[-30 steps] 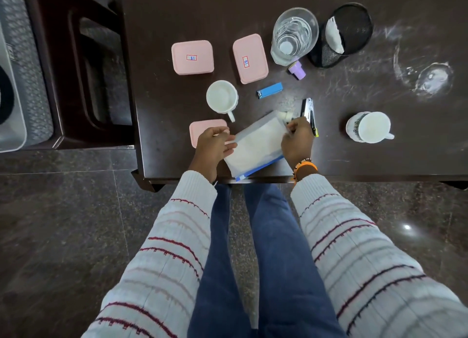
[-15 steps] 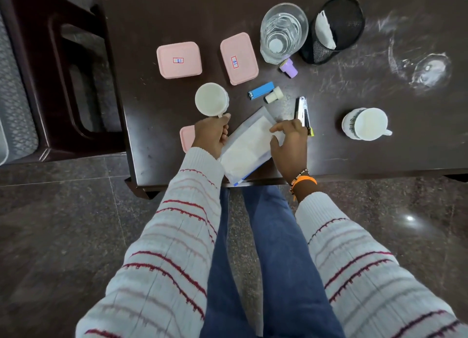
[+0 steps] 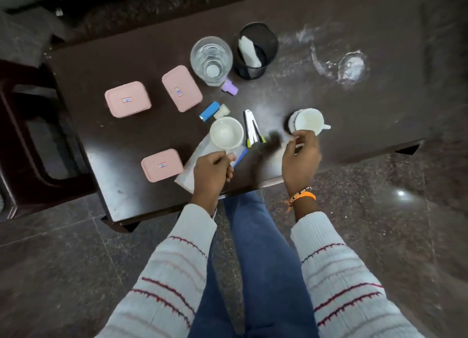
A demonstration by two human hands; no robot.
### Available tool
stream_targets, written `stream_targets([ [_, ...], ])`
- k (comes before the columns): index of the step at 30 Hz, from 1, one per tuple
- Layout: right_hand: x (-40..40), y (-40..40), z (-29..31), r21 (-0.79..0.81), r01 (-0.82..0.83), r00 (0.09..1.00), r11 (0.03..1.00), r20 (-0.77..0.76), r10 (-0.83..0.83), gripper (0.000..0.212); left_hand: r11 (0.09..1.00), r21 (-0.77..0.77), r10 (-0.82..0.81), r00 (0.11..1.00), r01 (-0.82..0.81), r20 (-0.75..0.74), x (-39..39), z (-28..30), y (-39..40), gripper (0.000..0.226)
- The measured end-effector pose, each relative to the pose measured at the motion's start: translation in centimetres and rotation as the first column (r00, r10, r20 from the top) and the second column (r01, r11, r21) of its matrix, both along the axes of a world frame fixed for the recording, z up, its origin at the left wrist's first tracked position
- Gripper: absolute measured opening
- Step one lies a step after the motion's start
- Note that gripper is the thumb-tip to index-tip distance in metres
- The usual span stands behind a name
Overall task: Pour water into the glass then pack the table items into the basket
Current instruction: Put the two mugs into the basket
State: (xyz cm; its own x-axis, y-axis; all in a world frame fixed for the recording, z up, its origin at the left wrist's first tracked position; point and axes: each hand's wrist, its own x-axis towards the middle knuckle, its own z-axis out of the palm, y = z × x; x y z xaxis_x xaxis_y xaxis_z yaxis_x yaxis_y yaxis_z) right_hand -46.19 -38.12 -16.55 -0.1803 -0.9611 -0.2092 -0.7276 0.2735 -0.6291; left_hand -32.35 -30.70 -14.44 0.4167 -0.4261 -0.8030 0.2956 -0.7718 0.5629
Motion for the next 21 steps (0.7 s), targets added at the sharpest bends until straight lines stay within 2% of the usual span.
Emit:
stream_targets([
  [5, -3.9, -3.1, 0.1, 0.081, 0.133, 0.988, 0.988, -0.095, -0.125, 0.042, 0.988, 0.019, -0.152, 0.988, 0.152, -0.025, -3.1, 0.5, -1.5, 0.027],
  [7, -5.2, -4.4, -0.4, 0.206, 0.093, 0.987, 0.974, -0.144, -0.064, 0.053, 0.982, 0.021, -0.187, 0.982, 0.188, -0.021, -3.6, 0.7, -2.2, 0.027],
  [9, -6.4, -5.5, -0.9, 0.326, -0.008, 0.981, 0.945, -0.179, 0.070, 0.056, 0.969, 0.035, -0.244, 0.970, 0.244, 0.001, -3.9, 0.8, -2.9, 0.025],
  [12, -7.1, -6.4, -1.3, 0.384, -0.153, 0.947, 0.910, -0.206, 0.246, 0.048, 0.958, 0.046, -0.283, 0.959, 0.281, 0.033, -3.9, 1.0, -3.5, 0.021],
  [17, -7.5, -6.8, -1.6, 0.402, -0.237, 0.862, 0.885, -0.332, 0.382, 0.026, 0.955, 0.056, -0.293, 0.956, 0.292, 0.023, -3.5, 1.0, -3.1, 0.024],
  [21, -7.8, -6.5, -1.5, 0.412, -0.290, 0.809, 0.864, -0.376, 0.451, 0.020, 0.963, 0.062, -0.262, 0.965, 0.261, 0.019, -3.1, 0.9, -2.2, 0.026],
])
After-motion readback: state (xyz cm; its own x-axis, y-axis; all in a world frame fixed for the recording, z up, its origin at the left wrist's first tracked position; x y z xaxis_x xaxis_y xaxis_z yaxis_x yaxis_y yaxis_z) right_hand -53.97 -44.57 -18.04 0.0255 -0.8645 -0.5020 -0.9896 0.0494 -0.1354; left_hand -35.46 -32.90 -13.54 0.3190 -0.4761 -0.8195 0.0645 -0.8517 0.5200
